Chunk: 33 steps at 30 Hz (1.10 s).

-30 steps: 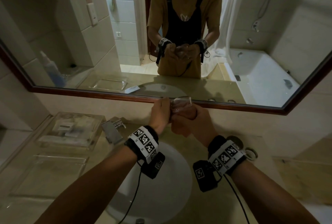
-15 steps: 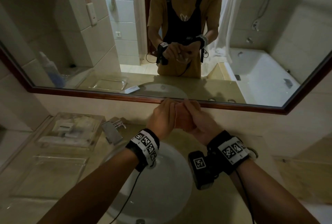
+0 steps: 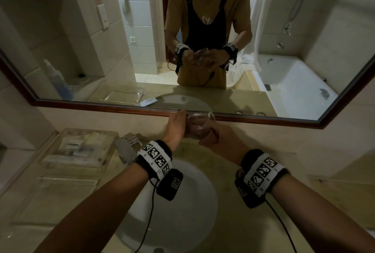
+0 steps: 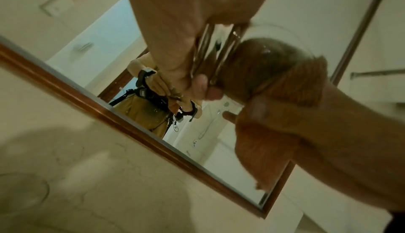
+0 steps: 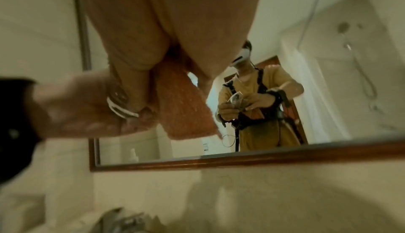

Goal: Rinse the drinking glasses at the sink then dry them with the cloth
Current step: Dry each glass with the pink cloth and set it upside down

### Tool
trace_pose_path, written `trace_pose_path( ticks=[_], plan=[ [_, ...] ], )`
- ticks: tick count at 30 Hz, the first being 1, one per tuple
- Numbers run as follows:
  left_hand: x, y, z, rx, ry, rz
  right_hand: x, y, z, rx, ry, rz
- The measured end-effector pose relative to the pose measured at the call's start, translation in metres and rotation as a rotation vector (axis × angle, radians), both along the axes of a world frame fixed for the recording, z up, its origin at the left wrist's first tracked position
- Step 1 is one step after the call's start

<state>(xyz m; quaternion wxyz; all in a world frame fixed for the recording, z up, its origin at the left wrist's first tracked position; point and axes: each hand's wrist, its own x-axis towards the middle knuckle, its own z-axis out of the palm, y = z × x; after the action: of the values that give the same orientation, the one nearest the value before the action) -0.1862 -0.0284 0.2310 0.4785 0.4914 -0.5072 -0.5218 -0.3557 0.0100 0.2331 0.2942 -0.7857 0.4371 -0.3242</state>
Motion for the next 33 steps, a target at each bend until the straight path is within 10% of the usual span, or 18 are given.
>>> trace_pose_path(
  ticks=[8, 13, 20, 33],
  plan=[
    [0.013, 0.009, 0.016, 0.237, 0.098, -0.401, -0.025, -0.012, 0.015, -0.721, 0.913, 0.339],
    [0.02, 0.004, 0.022, 0.256, -0.031, -0.608, -0.028, -0.012, 0.021, -0.83, 1.026, 0.415],
    [0.007, -0.01, 0.013, 0.127, 0.092, -0.163, 0.001, 0.008, 0.006, 0.044, 0.086, 0.042],
    [0.001, 0.013, 0.005, -0.714, -0.222, 0.108, 0.021, 0.016, 0.023, 0.216, -0.715, -0.283]
  ],
)
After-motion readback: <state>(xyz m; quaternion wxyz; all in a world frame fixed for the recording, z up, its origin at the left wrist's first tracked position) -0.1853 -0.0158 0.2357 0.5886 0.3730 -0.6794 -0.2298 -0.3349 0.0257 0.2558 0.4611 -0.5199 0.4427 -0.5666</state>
